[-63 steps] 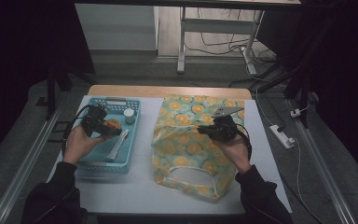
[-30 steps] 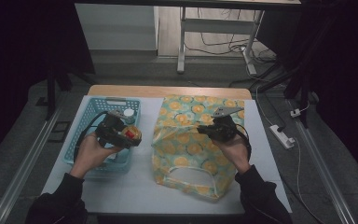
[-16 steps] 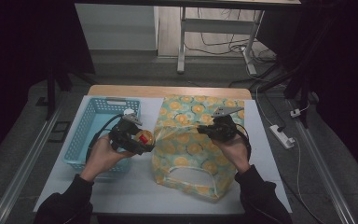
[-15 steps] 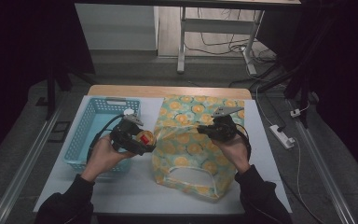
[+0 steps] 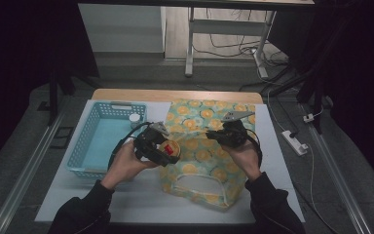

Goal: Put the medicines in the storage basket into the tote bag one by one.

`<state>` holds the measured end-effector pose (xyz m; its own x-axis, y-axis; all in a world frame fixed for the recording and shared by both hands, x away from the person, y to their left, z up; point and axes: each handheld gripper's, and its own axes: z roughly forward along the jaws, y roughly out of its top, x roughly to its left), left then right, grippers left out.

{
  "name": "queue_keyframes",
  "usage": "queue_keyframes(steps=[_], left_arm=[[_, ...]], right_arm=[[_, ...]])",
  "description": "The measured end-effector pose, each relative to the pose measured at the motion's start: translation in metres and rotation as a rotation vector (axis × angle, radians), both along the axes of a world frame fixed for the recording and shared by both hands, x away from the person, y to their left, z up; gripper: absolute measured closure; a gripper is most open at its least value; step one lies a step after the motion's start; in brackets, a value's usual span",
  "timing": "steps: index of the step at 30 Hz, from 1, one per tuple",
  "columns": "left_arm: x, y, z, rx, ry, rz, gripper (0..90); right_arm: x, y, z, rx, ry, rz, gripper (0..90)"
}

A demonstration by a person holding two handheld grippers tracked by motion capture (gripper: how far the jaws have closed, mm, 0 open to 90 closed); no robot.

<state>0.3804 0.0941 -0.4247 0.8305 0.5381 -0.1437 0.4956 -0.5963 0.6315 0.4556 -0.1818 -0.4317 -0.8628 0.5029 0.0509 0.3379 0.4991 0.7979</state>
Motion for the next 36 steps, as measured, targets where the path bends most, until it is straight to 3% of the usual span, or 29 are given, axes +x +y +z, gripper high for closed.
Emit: queue_keyframes(steps=[20, 27, 36], left_arm=[[0.022, -0.061, -0.026, 0.008, 0.033, -0.077, 20.2], [0.032, -0.074, -0.039, 0.015, 0.036, -0.075, 20.2], [0.045, -0.081, -0.05, 0.007, 0.011, -0.048, 20.2]], right_arm=[[0.002, -0.001, -0.001, 0.008, -0.011, -0.01, 90.0], [0.002, -0.002, 0.002, 0.019, -0.019, -0.014, 90.0], [0.001, 0.0, 0.005, 0.026, -0.032, -0.015, 90.0]])
